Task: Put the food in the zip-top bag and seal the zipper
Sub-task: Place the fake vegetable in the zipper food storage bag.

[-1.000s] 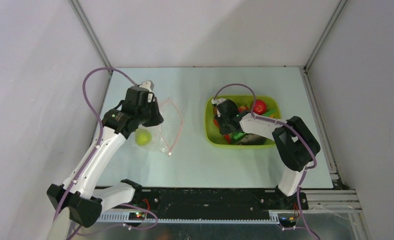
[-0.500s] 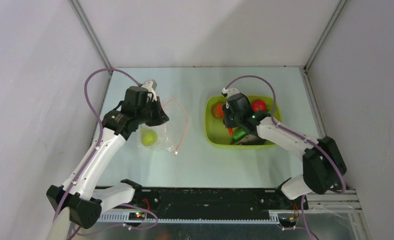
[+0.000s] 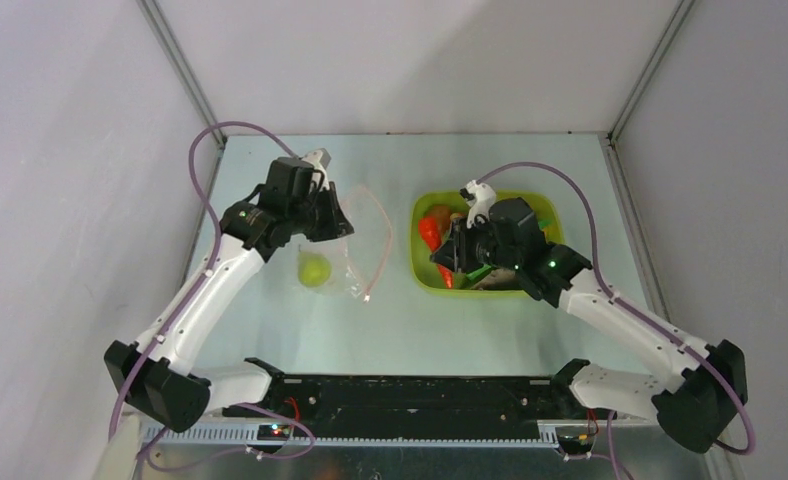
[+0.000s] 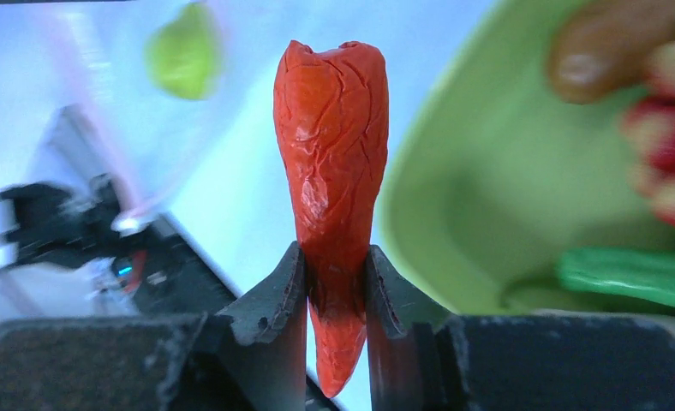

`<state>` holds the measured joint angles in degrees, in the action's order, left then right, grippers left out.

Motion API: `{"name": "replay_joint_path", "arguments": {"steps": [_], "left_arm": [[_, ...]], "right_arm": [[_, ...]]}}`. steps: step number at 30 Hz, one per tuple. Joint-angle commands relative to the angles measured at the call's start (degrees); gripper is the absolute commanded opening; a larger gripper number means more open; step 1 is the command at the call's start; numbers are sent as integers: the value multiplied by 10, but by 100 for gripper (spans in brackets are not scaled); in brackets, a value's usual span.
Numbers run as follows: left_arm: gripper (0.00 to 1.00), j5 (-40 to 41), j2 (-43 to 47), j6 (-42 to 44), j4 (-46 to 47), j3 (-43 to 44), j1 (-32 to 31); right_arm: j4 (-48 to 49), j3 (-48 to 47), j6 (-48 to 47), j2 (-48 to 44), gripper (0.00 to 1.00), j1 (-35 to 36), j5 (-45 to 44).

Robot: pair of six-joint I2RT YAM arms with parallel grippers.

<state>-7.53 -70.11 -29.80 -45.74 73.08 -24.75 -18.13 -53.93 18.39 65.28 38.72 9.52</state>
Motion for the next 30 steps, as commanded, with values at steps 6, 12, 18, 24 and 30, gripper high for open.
{"name": "replay_joint_path", "arguments": {"steps": [6, 12, 18, 24, 30], "left_arm": [[0, -1, 27, 32, 19, -37, -43], [0, -21, 46, 45, 38, -49, -68], [0, -36, 60, 53, 41, -48, -70], [0, -65, 61, 65, 43, -48, -71], [0, -89, 52, 67, 43, -47, -76]], "right_arm": [[155, 0, 189, 10, 6, 48, 267], [202, -22, 290, 94, 5, 68, 316], [196, -47, 358, 160, 4, 66, 282], [205, -74, 431, 180, 7, 71, 173], [138, -132, 400, 193, 13, 77, 88]]}}
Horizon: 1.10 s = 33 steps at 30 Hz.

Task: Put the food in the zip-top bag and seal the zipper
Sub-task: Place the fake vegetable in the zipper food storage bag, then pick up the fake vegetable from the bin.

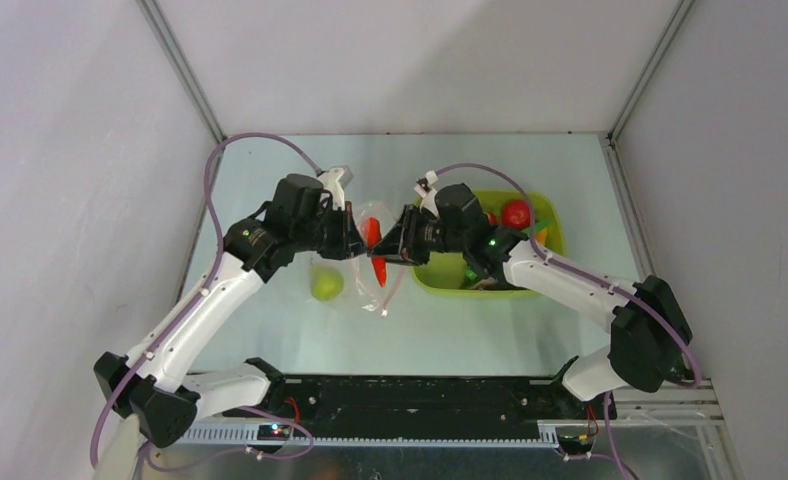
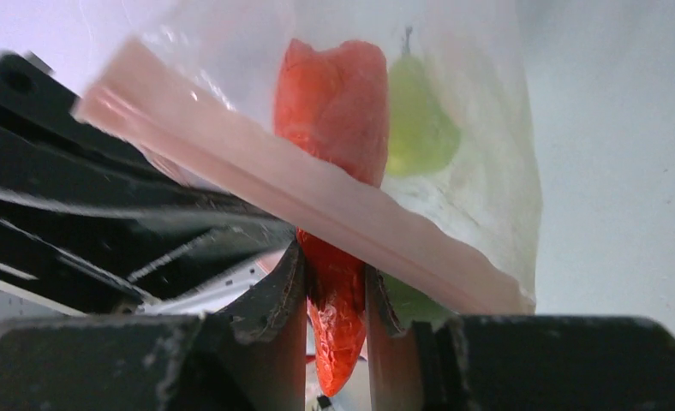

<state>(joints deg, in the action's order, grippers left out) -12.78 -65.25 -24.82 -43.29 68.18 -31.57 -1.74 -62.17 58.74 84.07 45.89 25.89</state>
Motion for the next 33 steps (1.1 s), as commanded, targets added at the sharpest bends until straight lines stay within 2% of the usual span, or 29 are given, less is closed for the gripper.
{"name": "replay_joint_path", "arguments": {"steps": [1, 2, 8, 11, 17, 23, 28, 31, 33], "left_arm": [[0, -39, 3, 17, 18, 2, -8], [0, -42, 4, 17, 18, 2, -9], [0, -65, 15, 15, 33, -7, -9], [0, -84, 14, 13, 37, -8, -9], [0, -88, 16, 12, 37, -9, -9], [0, -77, 22, 12, 36, -8, -9], [0, -74, 27, 14, 35, -8, -9], [0, -71, 31, 14, 37, -9, -9], [0, -70, 32, 12, 37, -9, -8]], "right_arm": [[-31, -57, -7, 5, 15, 6, -91], [-39, -58, -12, 5, 20, 7, -98], [-90, -78, -56, 5, 37, 19, -155], [-99, -82, -74, 3, 51, 26, -169], [-110, -92, -90, -1, 67, 38, -172], [-104, -92, -120, -21, 72, 46, -151], [-116, -85, -191, -75, 76, 38, -127], [-131, -69, -230, -146, 78, 37, -180], [-148, -51, -258, -196, 84, 32, -237]]}}
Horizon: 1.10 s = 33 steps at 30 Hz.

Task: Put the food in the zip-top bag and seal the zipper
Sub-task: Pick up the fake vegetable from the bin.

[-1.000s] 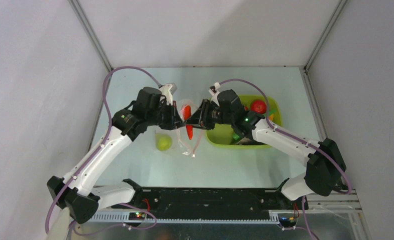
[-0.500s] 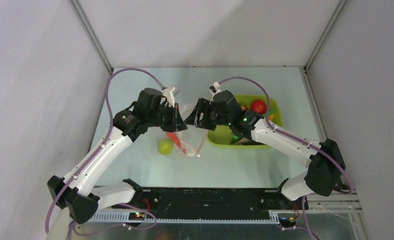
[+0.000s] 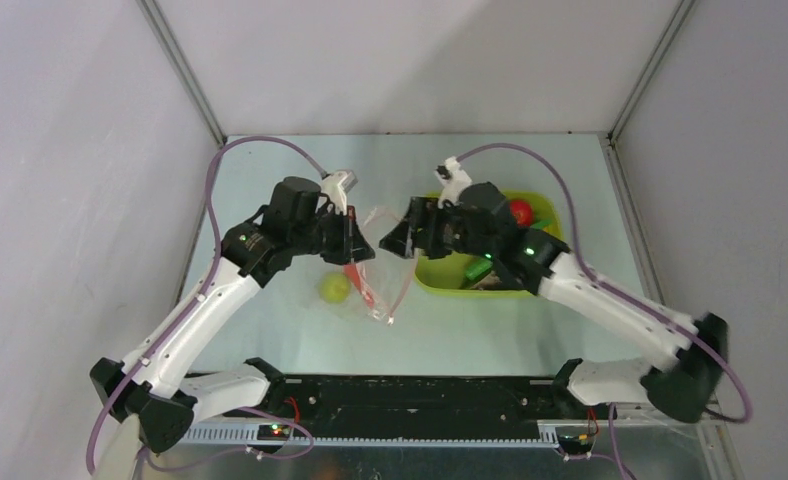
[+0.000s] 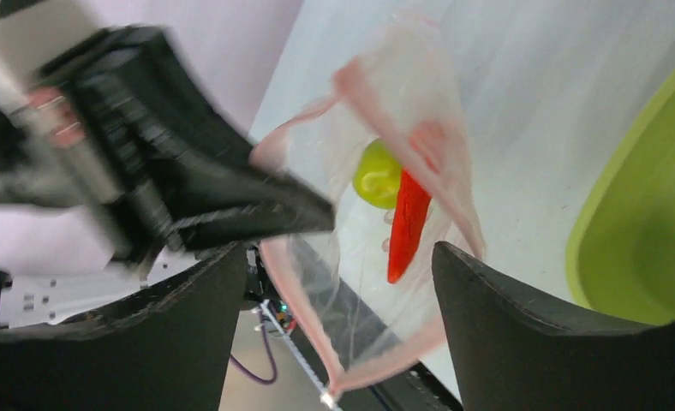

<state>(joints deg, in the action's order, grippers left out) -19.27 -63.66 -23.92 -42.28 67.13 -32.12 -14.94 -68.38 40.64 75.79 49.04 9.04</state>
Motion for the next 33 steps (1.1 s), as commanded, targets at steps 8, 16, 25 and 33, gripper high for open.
{"name": "replay_joint_path", "arguments": {"steps": [8, 16, 25, 33], "left_arm": [[0, -14, 15, 2, 33, -2, -3], [0, -11, 7, 0, 33, -3, -3], [0, -6, 6, -1, 33, -6, -3], [0, -11, 4, -3, 33, -8, -3]], "right_arm": [[-68, 153, -86, -338, 99, -141, -151], [-226, 179, -52, -360, 99, -215, -302], [-155, 229, 20, -213, 90, -276, -331], [-17, 266, 65, -112, 64, -278, -342]]}}
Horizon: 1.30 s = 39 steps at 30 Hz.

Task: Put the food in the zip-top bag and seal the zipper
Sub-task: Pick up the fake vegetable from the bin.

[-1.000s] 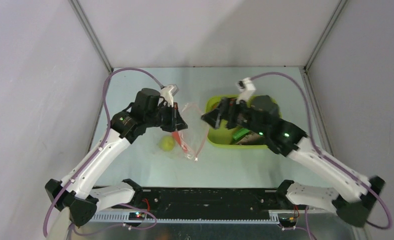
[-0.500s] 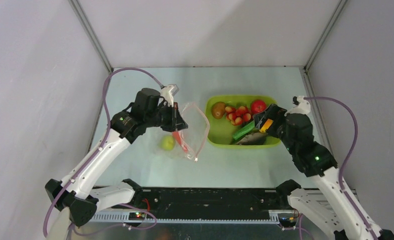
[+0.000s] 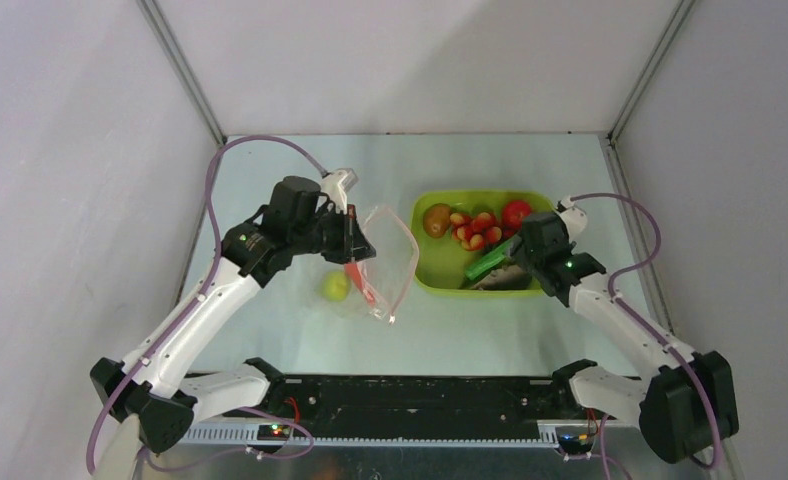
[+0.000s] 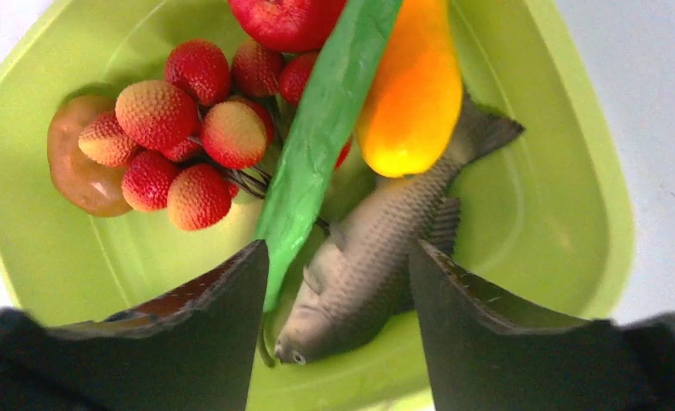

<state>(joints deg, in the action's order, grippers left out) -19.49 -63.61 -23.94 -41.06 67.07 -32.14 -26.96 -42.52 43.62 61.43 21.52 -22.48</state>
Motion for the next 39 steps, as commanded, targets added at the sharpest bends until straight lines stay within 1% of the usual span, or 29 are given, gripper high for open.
{"name": "replay_joint_path", "arguments": {"steps": [1, 6, 9, 20, 33, 35, 37, 39], "left_arm": [[0, -11, 3, -4, 22, -8, -3], [0, -14, 3, -4, 23, -9, -3], [0, -13, 2, -4, 23, -9, -3], [0, -17, 0, -5, 23, -9, -3], [0, -15, 4, -7, 24, -11, -3], [0, -15, 5, -7, 25, -11, -3], [0, -14, 5, -7, 24, -11, -3], [0, -12, 4, -8, 24, -11, -2]], "right_arm": [[117, 9, 39, 39, 62, -2, -26], [145, 12, 54, 89, 57, -4, -35], [175, 12, 52, 109, 57, -14, -22], [225, 12, 54, 164, 53, -44, 9], [263, 12, 65, 245, 51, -48, 25], [281, 12, 66, 252, 43, -48, 31], [284, 12, 65, 250, 26, -47, 35], [279, 12, 58, 239, 18, -44, 32]]}}
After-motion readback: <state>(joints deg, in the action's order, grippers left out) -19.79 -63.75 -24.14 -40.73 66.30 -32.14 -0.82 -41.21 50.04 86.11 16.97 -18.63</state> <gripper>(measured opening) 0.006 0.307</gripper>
